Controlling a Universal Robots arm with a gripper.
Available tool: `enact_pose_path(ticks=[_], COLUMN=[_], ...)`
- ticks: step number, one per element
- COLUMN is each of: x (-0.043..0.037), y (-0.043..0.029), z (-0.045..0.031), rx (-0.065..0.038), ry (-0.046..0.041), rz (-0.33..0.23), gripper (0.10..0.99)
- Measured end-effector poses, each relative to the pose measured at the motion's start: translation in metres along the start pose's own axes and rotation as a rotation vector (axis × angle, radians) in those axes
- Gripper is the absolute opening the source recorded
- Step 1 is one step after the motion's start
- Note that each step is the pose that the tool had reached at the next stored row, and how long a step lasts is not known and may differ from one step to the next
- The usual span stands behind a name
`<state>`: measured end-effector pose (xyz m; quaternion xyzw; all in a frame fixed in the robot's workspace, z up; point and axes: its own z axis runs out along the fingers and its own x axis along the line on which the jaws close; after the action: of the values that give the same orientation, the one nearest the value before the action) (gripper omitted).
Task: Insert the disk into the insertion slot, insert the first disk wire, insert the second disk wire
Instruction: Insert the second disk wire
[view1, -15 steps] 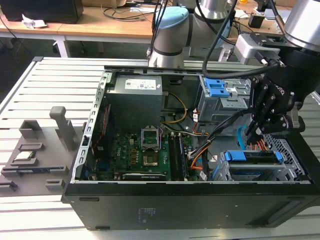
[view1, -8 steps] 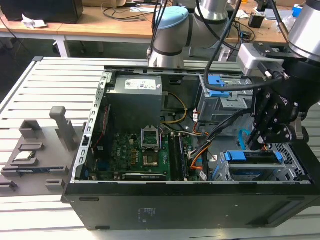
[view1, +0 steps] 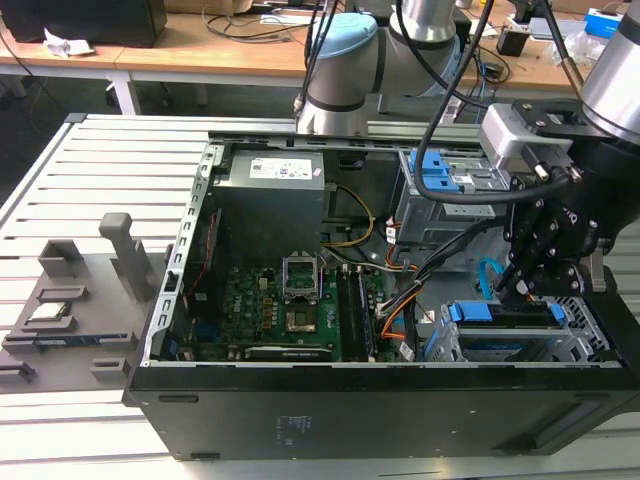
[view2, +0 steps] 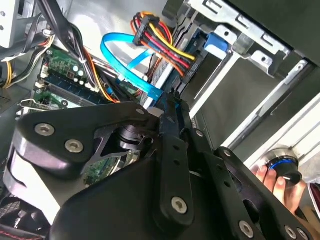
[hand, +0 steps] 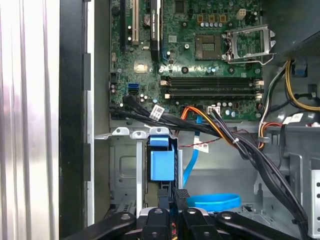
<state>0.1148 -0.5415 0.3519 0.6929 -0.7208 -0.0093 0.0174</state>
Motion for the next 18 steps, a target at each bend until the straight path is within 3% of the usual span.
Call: enact_pose_path(ticks=[5, 18], x=[-0.0002, -0.0004], y=[-0.0043, -0.0065], z=[0.0037, 0.0122], rx=[0.000, 0.000], ry=[0.0001, -0.0001], rz=[-0.002, -0.004], gripper=[0.161, 0.161])
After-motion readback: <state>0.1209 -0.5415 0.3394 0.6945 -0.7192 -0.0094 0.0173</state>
